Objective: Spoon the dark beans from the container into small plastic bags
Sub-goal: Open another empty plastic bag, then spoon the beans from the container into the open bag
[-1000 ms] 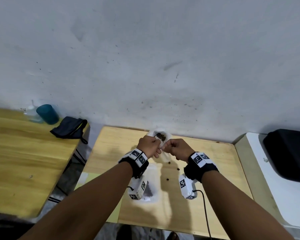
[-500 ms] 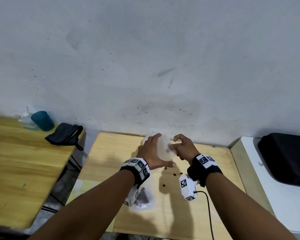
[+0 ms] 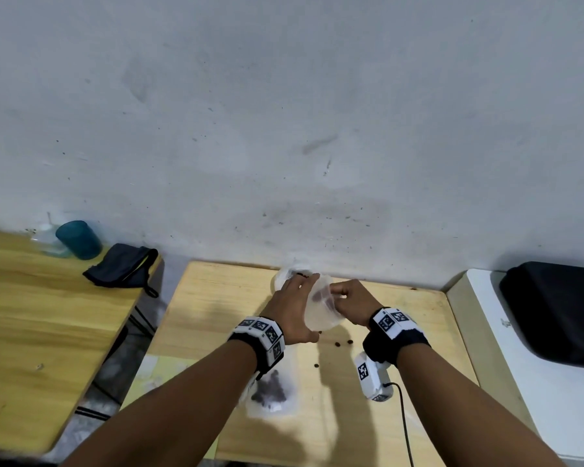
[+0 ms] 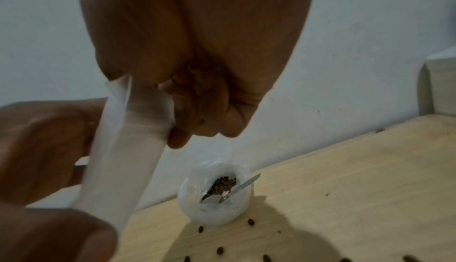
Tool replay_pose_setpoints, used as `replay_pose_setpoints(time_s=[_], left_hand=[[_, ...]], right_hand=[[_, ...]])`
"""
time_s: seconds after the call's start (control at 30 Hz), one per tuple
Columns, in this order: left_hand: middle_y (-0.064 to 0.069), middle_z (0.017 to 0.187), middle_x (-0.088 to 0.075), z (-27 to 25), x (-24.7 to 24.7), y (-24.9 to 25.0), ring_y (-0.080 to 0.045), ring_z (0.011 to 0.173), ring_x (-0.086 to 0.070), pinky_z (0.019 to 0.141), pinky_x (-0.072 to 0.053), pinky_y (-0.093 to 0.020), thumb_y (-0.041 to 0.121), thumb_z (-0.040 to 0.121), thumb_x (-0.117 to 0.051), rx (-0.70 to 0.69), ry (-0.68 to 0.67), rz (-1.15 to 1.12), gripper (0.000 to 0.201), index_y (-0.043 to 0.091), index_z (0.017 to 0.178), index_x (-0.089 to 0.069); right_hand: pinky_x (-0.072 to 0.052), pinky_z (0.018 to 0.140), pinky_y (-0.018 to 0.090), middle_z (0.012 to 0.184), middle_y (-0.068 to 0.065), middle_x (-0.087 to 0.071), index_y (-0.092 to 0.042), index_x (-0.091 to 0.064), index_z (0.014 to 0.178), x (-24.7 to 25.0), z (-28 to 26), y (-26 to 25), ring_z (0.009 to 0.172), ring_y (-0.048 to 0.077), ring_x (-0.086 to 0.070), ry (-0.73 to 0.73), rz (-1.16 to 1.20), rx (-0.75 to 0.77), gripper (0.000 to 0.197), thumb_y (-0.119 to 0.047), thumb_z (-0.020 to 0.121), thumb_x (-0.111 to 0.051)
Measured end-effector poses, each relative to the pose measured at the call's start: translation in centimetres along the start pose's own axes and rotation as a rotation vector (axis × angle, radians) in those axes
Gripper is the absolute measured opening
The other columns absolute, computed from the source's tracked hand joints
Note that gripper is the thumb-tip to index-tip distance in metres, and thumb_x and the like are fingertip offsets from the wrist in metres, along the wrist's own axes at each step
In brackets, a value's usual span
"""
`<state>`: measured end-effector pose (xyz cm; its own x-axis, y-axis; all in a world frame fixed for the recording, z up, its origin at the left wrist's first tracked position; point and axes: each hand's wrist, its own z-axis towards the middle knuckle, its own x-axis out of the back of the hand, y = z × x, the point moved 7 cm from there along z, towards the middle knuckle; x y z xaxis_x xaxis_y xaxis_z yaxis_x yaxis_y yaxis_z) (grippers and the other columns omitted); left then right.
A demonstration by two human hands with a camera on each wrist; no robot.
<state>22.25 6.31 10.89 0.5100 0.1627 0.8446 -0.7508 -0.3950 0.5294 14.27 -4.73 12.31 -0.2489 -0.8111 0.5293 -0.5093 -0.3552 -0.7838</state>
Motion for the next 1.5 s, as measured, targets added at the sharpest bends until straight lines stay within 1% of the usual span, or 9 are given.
replay_pose_setpoints(time_s=[0.13,0.23,0.37,0.53,0.8,0.87,0.97,1.17,1.5], left_hand=[[0.001,0.147,-0.030,-0.1,-0.6,-0.5,-0.021,0.132,-0.033,0.103,-0.041,-0.039,0.058,0.050,-0.081,0.004,0.008,-0.028,0.119,0.027,0.147,-0.018],[0.004,0.138,-0.041,-0.3,-0.6,-0.6,-0.017,0.126,-0.041,0.101,-0.041,-0.035,0.061,0.057,-0.077,-0.029,0.060,-0.043,0.101,0.026,0.141,-0.033],[0.004,0.135,-0.044,-0.2,-1.0,-1.3,-0.015,0.122,-0.043,0.099,-0.043,-0.034,0.055,0.061,-0.075,-0.040,0.074,-0.034,0.093,0.023,0.140,-0.039],[0.002,0.133,-0.052,0.0,-2.0,-3.5,-0.018,0.119,-0.052,0.095,-0.047,-0.035,0.046,0.058,-0.074,0.054,0.065,-0.155,0.086,0.020,0.136,-0.047],[0.004,0.104,-0.066,0.7,-4.3,-7.7,-0.017,0.098,-0.062,0.081,-0.048,-0.027,0.038,0.054,-0.087,0.346,-0.071,-0.299,0.066,0.019,0.113,-0.064],[0.004,0.099,-0.064,0.8,-4.2,-9.5,-0.017,0.094,-0.060,0.079,-0.047,-0.027,0.037,0.057,-0.086,0.466,-0.043,-0.371,0.060,0.018,0.109,-0.063],[0.002,0.106,-0.065,0.9,-3.8,-12.0,-0.018,0.093,-0.059,0.076,-0.046,-0.027,0.037,0.055,-0.087,0.608,0.032,-0.509,0.066,0.019,0.112,-0.062],[-0.002,0.130,-0.055,3.5,-3.9,-13.4,-0.023,0.115,-0.055,0.093,-0.050,-0.039,0.044,0.039,-0.087,0.645,0.008,-0.592,0.100,0.020,0.130,-0.052],[-0.002,0.127,-0.059,6.7,-4.6,-13.7,-0.022,0.115,-0.055,0.094,-0.048,-0.035,0.043,0.046,-0.087,0.647,-0.176,-0.480,0.092,0.019,0.128,-0.054]], right_hand=[[-0.033,0.046,0.011,0.079,0.000,-0.059,-0.010,-0.075,0.088,-0.9,0.8,0.6,0.052,0.000,-0.047,-0.034,-0.067,0.019,0.010,-0.018,0.081,-0.075],[-0.041,0.061,0.021,0.070,-0.009,-0.059,-0.027,-0.064,0.060,-1.0,1.1,1.0,0.069,0.009,-0.055,-0.010,-0.084,-0.021,0.023,-0.026,0.075,-0.082],[-0.037,0.051,0.014,0.054,-0.016,-0.055,-0.031,-0.061,0.052,-1.8,1.1,1.1,0.052,0.001,-0.048,-0.017,-0.038,-0.036,0.030,-0.027,0.072,-0.082],[-0.030,0.036,0.012,0.053,-0.012,-0.053,-0.013,-0.076,0.096,-2.7,1.5,2.8,0.032,0.001,-0.039,-0.076,0.026,-0.121,0.023,-0.001,0.088,-0.058],[-0.033,0.044,0.017,0.073,-0.004,-0.071,-0.017,-0.076,0.082,-4.1,2.7,6.6,0.041,0.007,-0.043,-0.066,0.199,-0.227,0.018,-0.008,0.086,-0.062],[-0.042,0.056,0.019,0.079,-0.006,-0.072,-0.021,-0.074,0.077,-2.5,3.5,7.6,0.055,0.000,-0.058,0.145,0.202,-0.187,0.016,-0.009,0.085,-0.066],[-0.044,0.071,0.026,0.100,-0.001,-0.070,-0.025,-0.068,0.096,-0.4,4.2,9.8,0.092,0.019,-0.066,0.342,0.126,-0.289,0.013,-0.023,0.084,-0.071],[-0.047,0.090,0.032,0.124,0.008,-0.066,-0.017,-0.055,0.134,-1.1,8.0,12.4,0.113,0.030,-0.061,0.186,-0.008,-0.462,0.064,-0.048,0.082,-0.073],[-0.040,0.059,0.022,0.074,0.001,-0.065,-0.012,-0.072,0.082,-1.4,10.7,11.3,0.068,0.019,-0.059,0.281,0.056,-0.380,0.013,-0.024,0.080,-0.077]])
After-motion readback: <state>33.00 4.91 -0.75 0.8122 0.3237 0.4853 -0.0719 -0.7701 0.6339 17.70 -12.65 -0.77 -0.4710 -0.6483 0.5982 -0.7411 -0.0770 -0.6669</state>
